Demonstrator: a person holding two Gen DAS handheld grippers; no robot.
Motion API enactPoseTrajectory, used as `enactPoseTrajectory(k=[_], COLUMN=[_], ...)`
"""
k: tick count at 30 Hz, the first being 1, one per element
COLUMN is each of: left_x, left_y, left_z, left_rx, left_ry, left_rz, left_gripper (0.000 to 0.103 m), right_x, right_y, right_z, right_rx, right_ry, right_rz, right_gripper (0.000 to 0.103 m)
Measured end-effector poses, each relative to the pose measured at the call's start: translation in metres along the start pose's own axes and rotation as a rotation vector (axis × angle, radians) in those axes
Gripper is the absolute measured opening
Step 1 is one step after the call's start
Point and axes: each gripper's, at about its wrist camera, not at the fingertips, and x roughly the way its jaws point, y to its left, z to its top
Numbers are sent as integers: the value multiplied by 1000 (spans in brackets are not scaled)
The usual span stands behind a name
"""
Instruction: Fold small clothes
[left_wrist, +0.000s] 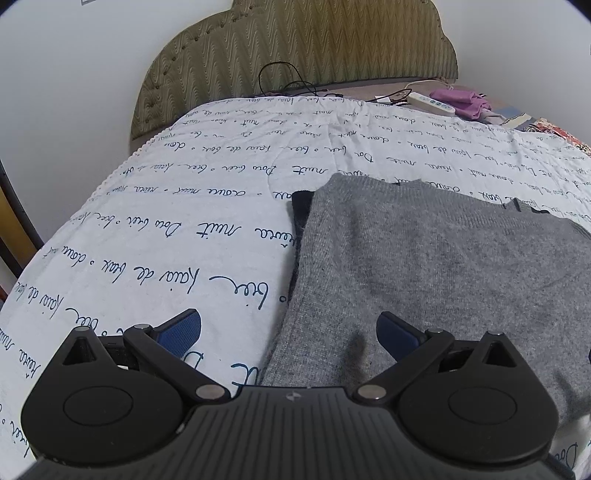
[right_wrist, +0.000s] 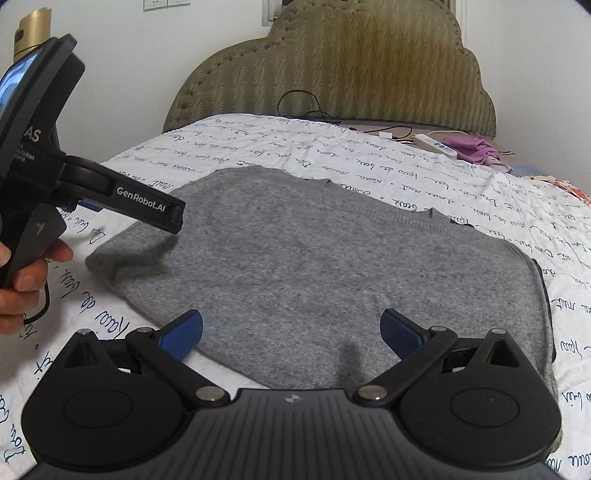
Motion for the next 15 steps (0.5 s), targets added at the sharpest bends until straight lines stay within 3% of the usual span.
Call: enactPoseTrajectory(k=[15], left_x=[4], left_y=[3], left_z=[4], left_rx=[6], left_ry=[8], left_rz=[7], left_gripper=[102], right_x=[3], right_y=[15], right_z=[0], right_rx=[-27], right_ry=[7], right_rz=[26], right_gripper=[103])
